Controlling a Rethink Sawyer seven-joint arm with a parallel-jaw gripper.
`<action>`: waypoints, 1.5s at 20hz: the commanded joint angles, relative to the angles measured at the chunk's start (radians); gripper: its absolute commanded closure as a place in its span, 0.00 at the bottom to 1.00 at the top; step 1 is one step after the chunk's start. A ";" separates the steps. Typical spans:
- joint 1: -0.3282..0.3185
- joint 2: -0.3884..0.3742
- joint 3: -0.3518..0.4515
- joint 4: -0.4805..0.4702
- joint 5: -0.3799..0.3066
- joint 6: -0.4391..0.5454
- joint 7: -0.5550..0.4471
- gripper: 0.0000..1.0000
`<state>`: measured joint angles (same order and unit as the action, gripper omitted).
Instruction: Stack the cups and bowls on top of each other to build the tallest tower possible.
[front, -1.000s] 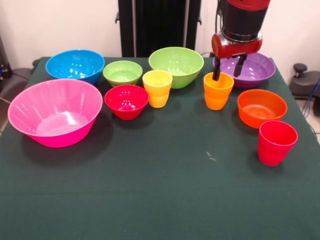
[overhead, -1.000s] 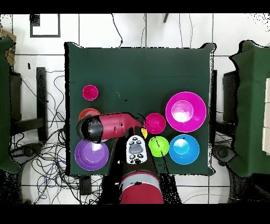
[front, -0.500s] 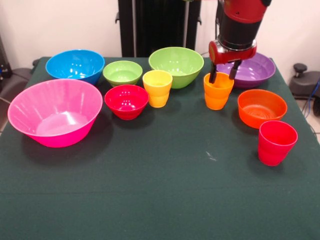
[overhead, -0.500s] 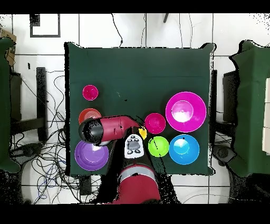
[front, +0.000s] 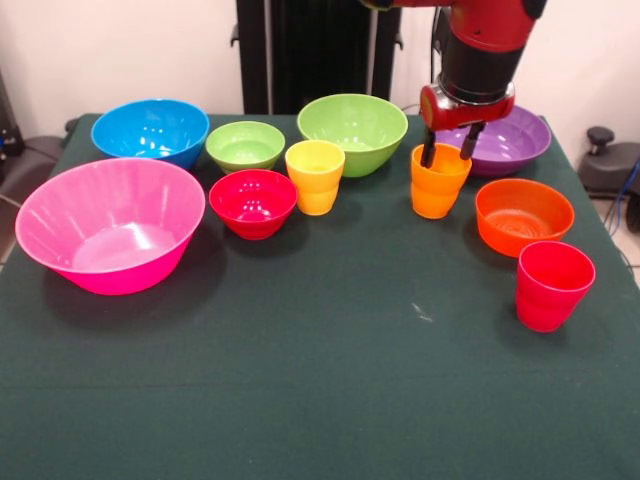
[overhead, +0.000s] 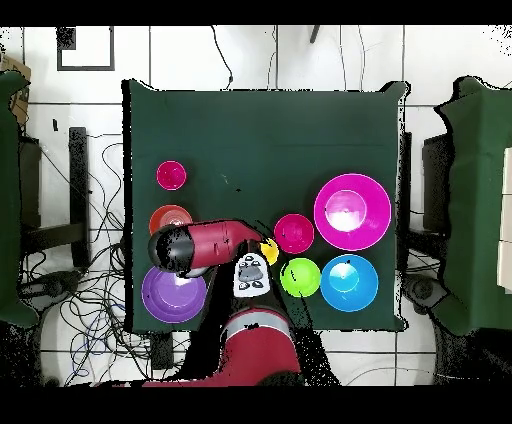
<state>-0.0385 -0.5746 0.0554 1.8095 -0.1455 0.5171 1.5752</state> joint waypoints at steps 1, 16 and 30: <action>0.004 0.059 0.032 -0.003 0.002 -0.055 0.150 0.00; 0.009 0.043 0.057 -0.003 0.033 -0.035 0.162 0.00; 0.023 0.028 0.062 0.004 0.062 -0.017 0.169 0.00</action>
<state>-0.0340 -0.5728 0.0596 1.8096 -0.1156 0.5169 1.5752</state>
